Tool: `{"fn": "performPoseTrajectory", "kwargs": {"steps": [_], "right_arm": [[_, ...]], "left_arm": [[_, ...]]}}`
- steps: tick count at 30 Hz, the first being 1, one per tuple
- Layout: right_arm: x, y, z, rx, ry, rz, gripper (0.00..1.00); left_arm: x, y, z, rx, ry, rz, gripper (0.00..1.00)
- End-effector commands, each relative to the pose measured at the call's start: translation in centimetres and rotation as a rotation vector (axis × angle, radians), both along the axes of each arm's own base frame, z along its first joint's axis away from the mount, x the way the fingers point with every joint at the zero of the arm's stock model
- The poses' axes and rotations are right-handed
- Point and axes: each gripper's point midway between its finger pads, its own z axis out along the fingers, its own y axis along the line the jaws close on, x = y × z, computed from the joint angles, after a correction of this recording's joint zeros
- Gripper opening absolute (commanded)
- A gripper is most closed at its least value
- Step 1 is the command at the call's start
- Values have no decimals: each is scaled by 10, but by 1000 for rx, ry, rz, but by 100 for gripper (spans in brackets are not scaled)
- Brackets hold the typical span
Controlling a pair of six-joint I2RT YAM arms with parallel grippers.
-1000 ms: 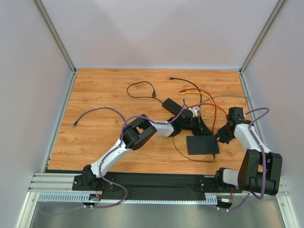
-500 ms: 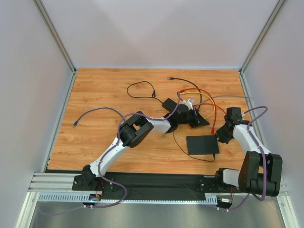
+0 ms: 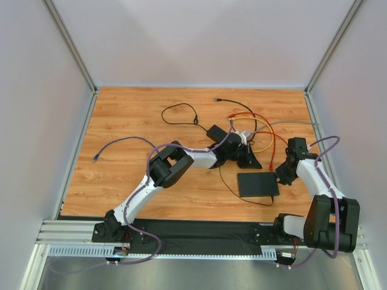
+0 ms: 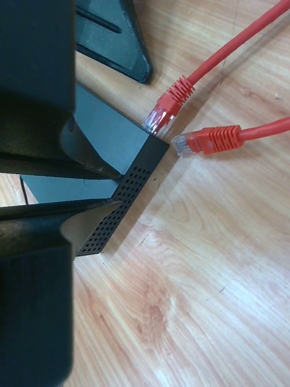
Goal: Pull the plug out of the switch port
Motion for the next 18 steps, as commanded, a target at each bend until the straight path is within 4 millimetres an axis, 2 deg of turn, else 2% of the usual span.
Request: {"fn": "performPoseTrajectory", "kwargs": {"steps": [1, 9, 13, 18], "right_arm": [[-33, 8, -8, 21, 138, 30, 20], [-31, 9, 5, 14, 104, 36, 20], [-39, 9, 7, 11, 109, 33, 20], [-49, 13, 3, 26, 120, 13, 21]], "left_arm": [[-23, 2, 33, 18, -73, -108, 0], [-74, -4, 32, 25, -76, -213, 0], [-86, -6, 34, 24, -81, -224, 0], [-87, -5, 35, 8, -70, -212, 0]]}}
